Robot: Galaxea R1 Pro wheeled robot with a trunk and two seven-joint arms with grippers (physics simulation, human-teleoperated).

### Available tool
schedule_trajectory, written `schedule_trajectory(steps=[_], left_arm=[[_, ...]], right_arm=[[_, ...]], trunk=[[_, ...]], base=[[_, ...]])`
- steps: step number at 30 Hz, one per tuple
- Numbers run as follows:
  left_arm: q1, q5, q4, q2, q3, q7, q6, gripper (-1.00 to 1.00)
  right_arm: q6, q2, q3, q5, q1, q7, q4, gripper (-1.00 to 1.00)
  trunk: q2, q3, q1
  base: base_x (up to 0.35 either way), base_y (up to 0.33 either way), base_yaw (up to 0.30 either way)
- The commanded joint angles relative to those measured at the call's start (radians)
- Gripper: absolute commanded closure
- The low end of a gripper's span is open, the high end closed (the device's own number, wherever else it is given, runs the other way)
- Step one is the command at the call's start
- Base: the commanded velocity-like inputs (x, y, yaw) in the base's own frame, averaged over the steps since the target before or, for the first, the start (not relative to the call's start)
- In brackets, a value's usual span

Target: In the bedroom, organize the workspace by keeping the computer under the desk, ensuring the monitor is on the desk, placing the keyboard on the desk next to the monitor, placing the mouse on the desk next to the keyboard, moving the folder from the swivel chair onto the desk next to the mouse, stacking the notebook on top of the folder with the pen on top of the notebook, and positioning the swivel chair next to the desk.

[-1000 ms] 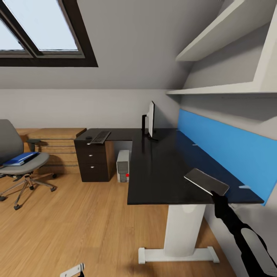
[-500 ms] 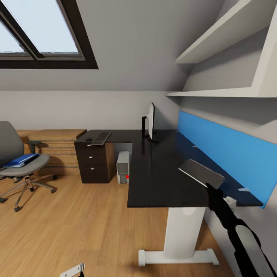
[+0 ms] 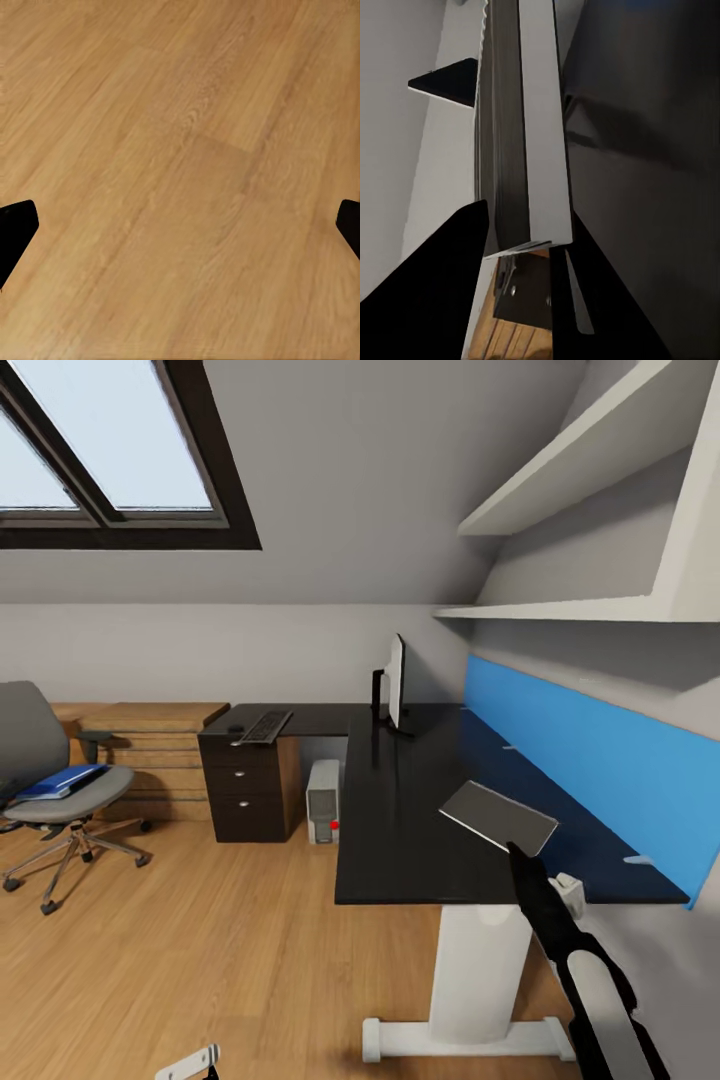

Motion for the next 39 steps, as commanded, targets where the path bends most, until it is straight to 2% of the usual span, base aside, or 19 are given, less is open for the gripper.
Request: schedule_trajectory(steps=[1,7,9,15,22,39], left_arm=[[0.0,0.007,-0.002,0.0,-0.001,0.002,0.0,-1.0],[0.0,0.007,-0.002,0.0,0.0,0.002,0.0,-1.0],[0.0,0.007,-0.002,0.0,0.0,0.002,0.0,-1.0],[0.0,0.007,-0.002,0.0,0.0,0.002,0.0,-1.0],[0.0,0.007,-0.002,0.0,0.0,0.002,0.0,-1.0],[0.0,0.007,-0.002,0.0,0.0,0.002,0.0,-1.0]], right_arm=[[0.006,0.006,-0.002,0.002,0.0,-0.005,-0.002,1.0],[0.007,0.035,-0.001,0.049,0.0,-0.005,-0.002,1.0],[0.008,0.042,0.012,0.057,0.004,-0.006,-0.002,1.0],[0.009,0.043,0.05,0.062,0.01,-0.011,-0.003,1.0],[0.009,0.043,0.095,0.09,0.023,-0.009,-0.003,1.0],[0.009,0.042,0.102,0.095,0.028,-0.007,-0.005,1.0]], trunk=[[-0.001,0.001,0.0],[-0.001,0.009,0.0],[-0.001,0.01,0.0],[-0.001,0.011,0.0],[-0.001,0.011,0.0],[-0.001,0.011,0.0]], base=[[0.053,0.107,0.085],[0.117,0.186,0.099],[0.167,0.248,0.125],[0.171,0.261,0.043],[0.173,0.273,0.006],[0.12,0.311,0.0]])
